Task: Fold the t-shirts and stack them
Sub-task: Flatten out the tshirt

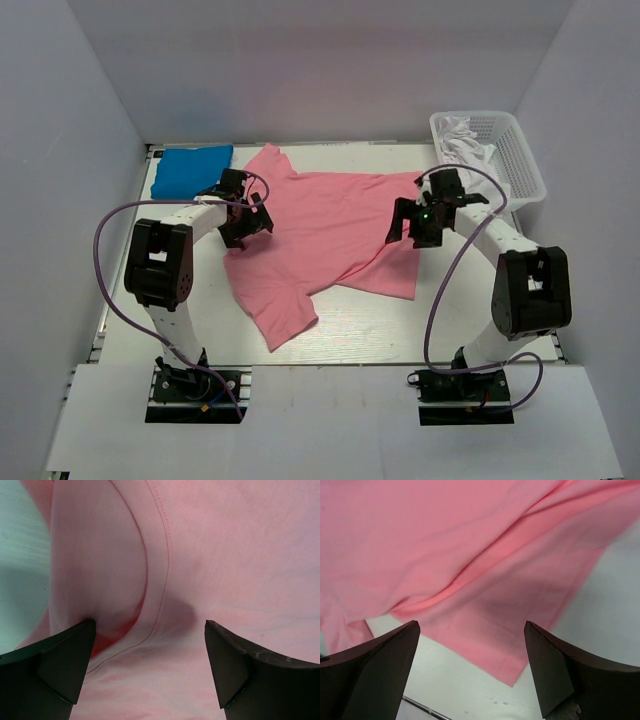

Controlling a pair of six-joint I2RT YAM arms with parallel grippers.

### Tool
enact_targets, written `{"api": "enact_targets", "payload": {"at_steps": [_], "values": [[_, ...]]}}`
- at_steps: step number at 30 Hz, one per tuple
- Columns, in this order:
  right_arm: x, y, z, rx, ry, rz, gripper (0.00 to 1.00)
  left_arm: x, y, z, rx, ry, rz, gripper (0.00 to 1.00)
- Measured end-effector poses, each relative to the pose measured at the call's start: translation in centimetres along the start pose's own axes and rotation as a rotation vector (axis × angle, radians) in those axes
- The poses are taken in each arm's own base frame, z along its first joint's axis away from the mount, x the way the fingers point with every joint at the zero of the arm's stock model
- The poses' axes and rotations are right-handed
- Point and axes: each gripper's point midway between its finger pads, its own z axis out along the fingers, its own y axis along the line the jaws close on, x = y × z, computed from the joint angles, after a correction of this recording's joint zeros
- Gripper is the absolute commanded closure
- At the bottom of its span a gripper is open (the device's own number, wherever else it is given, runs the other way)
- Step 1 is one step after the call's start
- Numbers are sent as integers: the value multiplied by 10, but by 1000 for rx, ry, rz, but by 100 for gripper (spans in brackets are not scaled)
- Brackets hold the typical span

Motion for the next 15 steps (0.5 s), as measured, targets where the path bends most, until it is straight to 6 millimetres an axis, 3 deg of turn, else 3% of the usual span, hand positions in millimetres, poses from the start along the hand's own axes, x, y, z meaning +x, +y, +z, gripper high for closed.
{"api": "enact_targets", "payload": {"at_steps": [5,8,12,15], "values": [[42,23,17,-57,100,-16,10,2,-3,0,13,6,4,0],[56,30,28,-69,140,-11,10,2,-4,0,14,7,3,0],[84,21,38,-47,192,47,10,2,-3,0,15,4,-4,0],[95,14,31,-24,179,109,10,3,-2,-1,15,1,-8,0]]}}
